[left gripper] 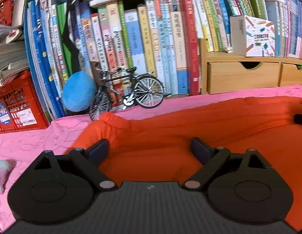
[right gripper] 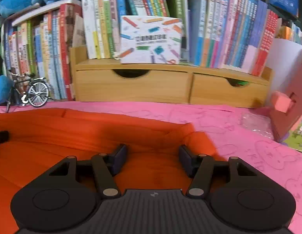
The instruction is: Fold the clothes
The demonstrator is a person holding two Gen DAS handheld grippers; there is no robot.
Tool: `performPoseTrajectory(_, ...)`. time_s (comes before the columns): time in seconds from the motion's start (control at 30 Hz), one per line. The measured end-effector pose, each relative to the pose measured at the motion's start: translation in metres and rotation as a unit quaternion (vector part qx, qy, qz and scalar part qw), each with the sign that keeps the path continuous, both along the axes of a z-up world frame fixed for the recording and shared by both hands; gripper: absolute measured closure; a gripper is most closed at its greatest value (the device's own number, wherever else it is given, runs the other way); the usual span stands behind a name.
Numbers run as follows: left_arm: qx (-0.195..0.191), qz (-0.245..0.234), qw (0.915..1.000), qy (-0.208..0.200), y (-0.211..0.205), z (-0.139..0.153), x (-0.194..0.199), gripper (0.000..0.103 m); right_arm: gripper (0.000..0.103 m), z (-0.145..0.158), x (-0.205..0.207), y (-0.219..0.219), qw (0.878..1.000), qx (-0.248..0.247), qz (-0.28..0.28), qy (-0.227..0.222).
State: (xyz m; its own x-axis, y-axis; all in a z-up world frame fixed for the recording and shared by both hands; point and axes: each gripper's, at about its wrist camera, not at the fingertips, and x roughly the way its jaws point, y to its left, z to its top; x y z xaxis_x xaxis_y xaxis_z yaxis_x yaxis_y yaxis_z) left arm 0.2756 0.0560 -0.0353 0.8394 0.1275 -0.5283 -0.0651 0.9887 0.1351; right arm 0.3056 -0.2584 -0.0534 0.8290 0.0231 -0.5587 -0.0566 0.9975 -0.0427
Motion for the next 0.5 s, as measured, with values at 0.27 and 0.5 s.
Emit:
performPoseTrajectory(0.27,-0.062,0.075,0.9946,0.036,0.052,0.000,0.008,0.009,0.045,-0.003,0.005,-0.016,0.999,0.016,-0.037,-0.001)
performPoseTrajectory(0.5,-0.071,0.077,0.9933,0.048,0.056,-0.005,0.008,0.009,0.030,-0.006,0.010,-0.015,0.988,-0.027,-0.151,0.002)
